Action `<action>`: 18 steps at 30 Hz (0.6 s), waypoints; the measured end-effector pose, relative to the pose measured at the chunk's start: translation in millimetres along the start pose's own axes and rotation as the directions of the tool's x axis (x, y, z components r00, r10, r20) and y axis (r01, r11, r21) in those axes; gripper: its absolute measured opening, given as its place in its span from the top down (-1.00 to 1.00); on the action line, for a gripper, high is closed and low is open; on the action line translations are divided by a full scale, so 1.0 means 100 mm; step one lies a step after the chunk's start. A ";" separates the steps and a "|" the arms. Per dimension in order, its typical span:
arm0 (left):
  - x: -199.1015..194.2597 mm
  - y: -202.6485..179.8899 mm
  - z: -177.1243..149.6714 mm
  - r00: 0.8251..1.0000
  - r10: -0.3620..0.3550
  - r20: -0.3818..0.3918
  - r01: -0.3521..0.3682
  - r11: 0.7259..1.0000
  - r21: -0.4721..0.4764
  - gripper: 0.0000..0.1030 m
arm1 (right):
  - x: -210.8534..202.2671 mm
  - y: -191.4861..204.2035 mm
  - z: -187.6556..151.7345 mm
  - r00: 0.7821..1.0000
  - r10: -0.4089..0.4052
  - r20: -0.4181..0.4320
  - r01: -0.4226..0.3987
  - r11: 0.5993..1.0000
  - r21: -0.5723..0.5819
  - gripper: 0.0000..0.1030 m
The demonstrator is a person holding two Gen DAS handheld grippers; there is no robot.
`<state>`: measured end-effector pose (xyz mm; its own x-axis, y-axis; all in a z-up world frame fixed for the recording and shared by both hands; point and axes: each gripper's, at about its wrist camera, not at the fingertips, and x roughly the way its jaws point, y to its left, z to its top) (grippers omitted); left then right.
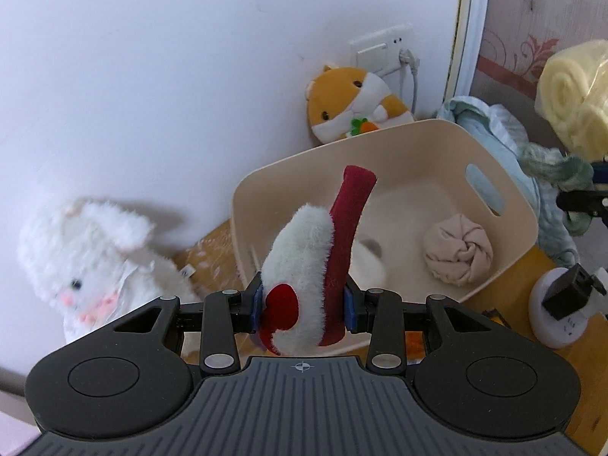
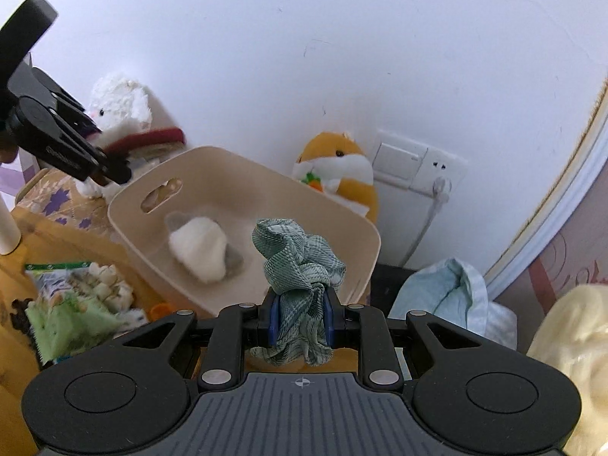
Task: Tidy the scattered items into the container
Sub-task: 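Carry the plush toy and scrunchie into the basket and release both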
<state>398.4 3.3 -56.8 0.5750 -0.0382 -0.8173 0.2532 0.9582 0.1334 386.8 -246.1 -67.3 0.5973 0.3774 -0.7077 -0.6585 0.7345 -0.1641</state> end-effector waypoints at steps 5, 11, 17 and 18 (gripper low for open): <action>0.20 -0.21 0.15 1.000 0.005 -0.021 -0.004 0.999 0.032 0.23 | 0.17 -0.07 0.08 1.000 -0.004 -0.002 0.004 1.000 0.011 0.60; 0.49 -0.36 0.22 0.997 0.016 -0.075 -0.016 1.000 0.007 0.23 | 0.52 -0.12 0.10 0.998 0.004 -0.056 -0.001 0.998 0.058 0.60; 0.82 -0.38 0.16 0.987 0.017 -0.158 -0.031 0.995 -0.090 0.23 | 0.84 -0.18 0.12 0.994 0.036 -0.102 -0.020 0.988 0.156 0.60; 0.88 -0.38 0.14 0.985 0.017 -0.170 -0.034 0.994 -0.101 0.23 | 0.89 -0.19 0.12 0.993 0.044 -0.111 -0.024 0.985 0.173 0.60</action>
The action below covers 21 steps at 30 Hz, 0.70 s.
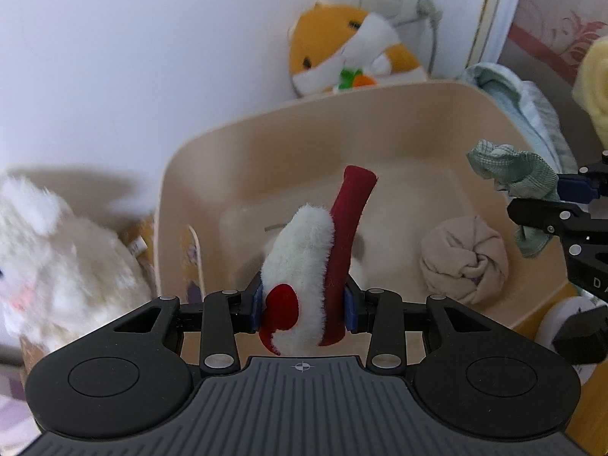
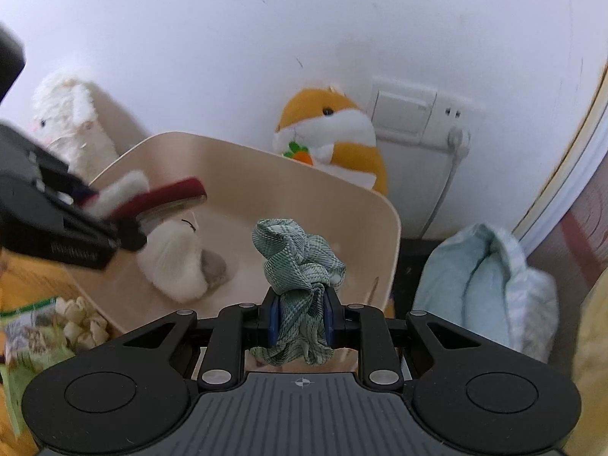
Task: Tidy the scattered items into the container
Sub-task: 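Carry the plush toy and scrunchie into the basket and release both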
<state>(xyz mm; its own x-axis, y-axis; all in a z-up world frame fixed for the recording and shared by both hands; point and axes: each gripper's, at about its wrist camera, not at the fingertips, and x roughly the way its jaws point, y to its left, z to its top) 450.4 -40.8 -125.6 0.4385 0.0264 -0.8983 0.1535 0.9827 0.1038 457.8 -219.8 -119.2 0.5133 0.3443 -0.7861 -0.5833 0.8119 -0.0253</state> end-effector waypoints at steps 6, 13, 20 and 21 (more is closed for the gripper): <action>0.20 -0.07 -0.06 0.998 0.005 -0.055 -0.005 1.000 -0.016 0.22 | 0.24 -0.02 -0.03 0.998 0.016 -0.055 -0.013 0.999 0.051 0.59; 0.14 -0.06 -0.13 0.999 -0.012 -0.045 0.010 0.999 -0.042 -0.32 | 0.34 0.01 -0.09 0.997 0.012 -0.071 -0.007 0.997 0.076 -0.06; -0.15 0.11 -0.17 1.000 -0.018 0.011 0.019 0.997 -0.080 -0.46 | 0.16 0.12 -0.10 1.000 -0.003 -0.022 0.004 0.999 0.045 -0.64; -0.21 0.14 -0.19 1.000 -0.020 0.019 0.022 0.996 -0.084 -0.46 | 0.13 0.12 -0.10 1.000 -0.003 -0.015 0.004 0.999 0.053 -0.69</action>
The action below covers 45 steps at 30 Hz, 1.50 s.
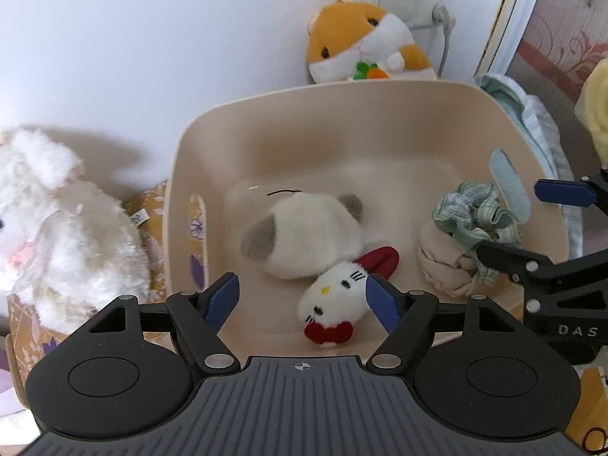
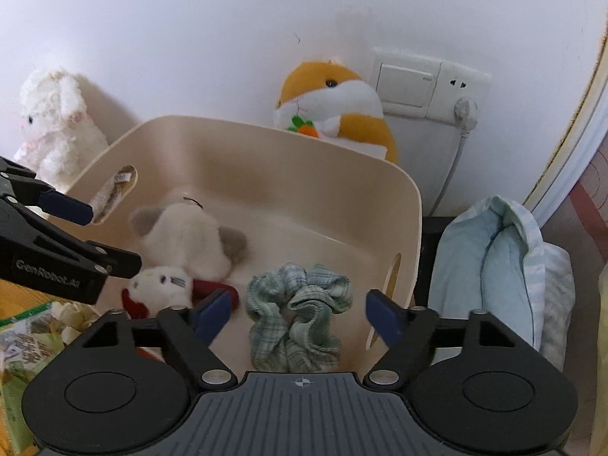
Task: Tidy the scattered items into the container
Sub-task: 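Carry the plush toy and scrunchie into the basket and release both, then grasp the white-green snack bag with the left tool while the right tool grasps the orange bottle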
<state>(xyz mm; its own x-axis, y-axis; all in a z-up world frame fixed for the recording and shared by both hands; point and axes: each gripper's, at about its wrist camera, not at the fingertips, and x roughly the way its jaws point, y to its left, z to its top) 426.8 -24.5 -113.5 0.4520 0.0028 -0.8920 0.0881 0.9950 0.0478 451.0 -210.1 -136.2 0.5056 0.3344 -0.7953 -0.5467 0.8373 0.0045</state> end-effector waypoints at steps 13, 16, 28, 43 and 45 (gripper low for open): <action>-0.54 0.70 -0.51 0.998 0.056 0.034 -0.054 0.997 -0.057 -0.52 | -0.51 0.30 -0.27 0.996 0.041 0.076 -0.038 0.998 -0.047 -1.00; -0.55 0.93 -0.71 0.998 0.070 0.005 -0.069 0.993 -0.095 -0.52 | -0.52 0.40 -0.38 0.998 0.044 0.050 -0.040 0.997 -0.073 -1.00; -0.37 1.35 -1.28 0.993 0.024 -0.117 -0.049 0.976 -0.213 -0.52 | -0.32 0.66 -0.75 0.998 0.013 -0.062 -0.019 0.995 -0.094 -1.00; -0.09 1.27 -1.32 0.984 -0.130 -0.118 0.076 0.923 -0.377 -0.52 | -0.07 0.68 -0.78 0.991 0.038 -0.125 -0.037 0.999 0.009 -0.63; -0.07 1.25 -1.32 0.976 -0.182 -0.116 0.125 0.915 -0.384 -0.52 | -0.05 0.66 -0.78 0.990 0.048 -0.134 -0.044 0.999 0.031 -0.57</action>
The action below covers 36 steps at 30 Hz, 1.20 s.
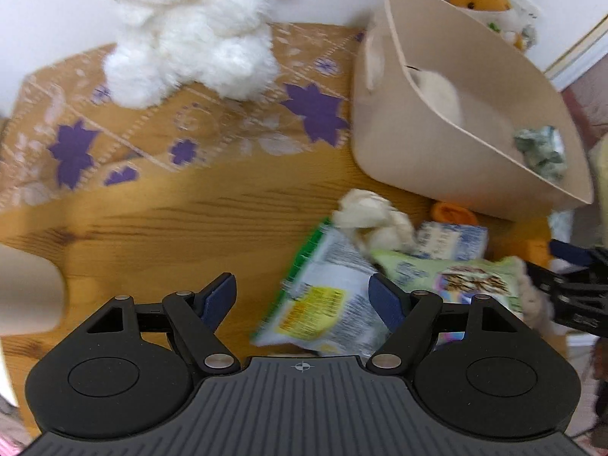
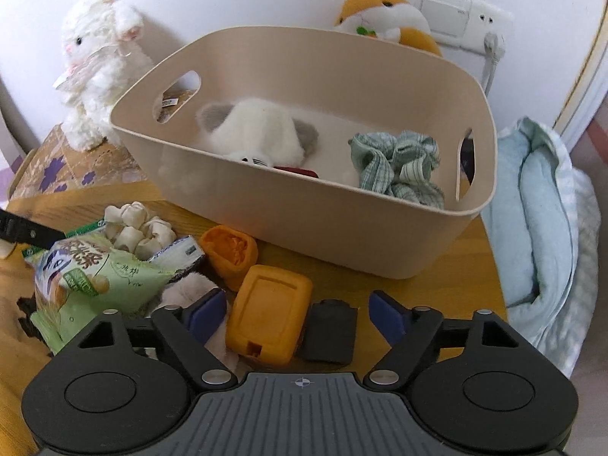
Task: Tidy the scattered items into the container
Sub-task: 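Grasp the white-green snack bag with the left tool while the right tool grasps the orange bottle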
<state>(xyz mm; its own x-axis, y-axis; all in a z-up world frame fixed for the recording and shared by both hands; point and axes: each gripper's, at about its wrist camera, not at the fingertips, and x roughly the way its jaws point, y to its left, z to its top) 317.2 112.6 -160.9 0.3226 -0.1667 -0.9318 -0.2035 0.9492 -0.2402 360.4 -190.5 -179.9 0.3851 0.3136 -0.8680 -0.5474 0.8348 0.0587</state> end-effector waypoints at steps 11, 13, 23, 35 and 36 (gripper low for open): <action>0.19 -0.12 -0.10 0.998 -0.008 -0.065 0.012 0.998 0.060 -0.57 | 0.15 -0.09 -0.08 0.997 0.059 -0.049 -0.055 0.995 0.080 0.17; 0.22 -0.12 -0.11 0.997 -0.024 -0.079 0.028 0.998 0.049 -0.51 | 0.15 -0.06 -0.08 0.997 0.056 -0.046 -0.053 0.996 0.067 0.29; 0.19 -0.16 -0.19 0.996 -0.048 -0.080 0.054 0.996 0.077 -0.11 | 0.04 -0.13 -0.15 0.997 0.062 -0.041 -0.059 0.996 0.070 0.29; -0.11 -0.10 -0.12 0.997 -0.076 0.010 0.075 0.996 0.046 0.02 | -0.23 -0.16 -0.11 0.996 0.083 0.016 -0.083 0.995 0.057 0.29; -0.15 -0.10 -0.10 0.997 -0.076 0.020 0.075 0.996 0.044 0.02 | -0.26 -0.15 -0.10 0.996 0.085 0.022 -0.086 0.995 0.054 0.29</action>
<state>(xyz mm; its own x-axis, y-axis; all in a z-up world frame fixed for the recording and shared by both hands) 305.4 102.9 -147.0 0.3555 -0.2330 -0.9052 -0.1374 0.9449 -0.2972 351.6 -216.0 -163.4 0.3534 0.3937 -0.8486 -0.5376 0.8278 0.1601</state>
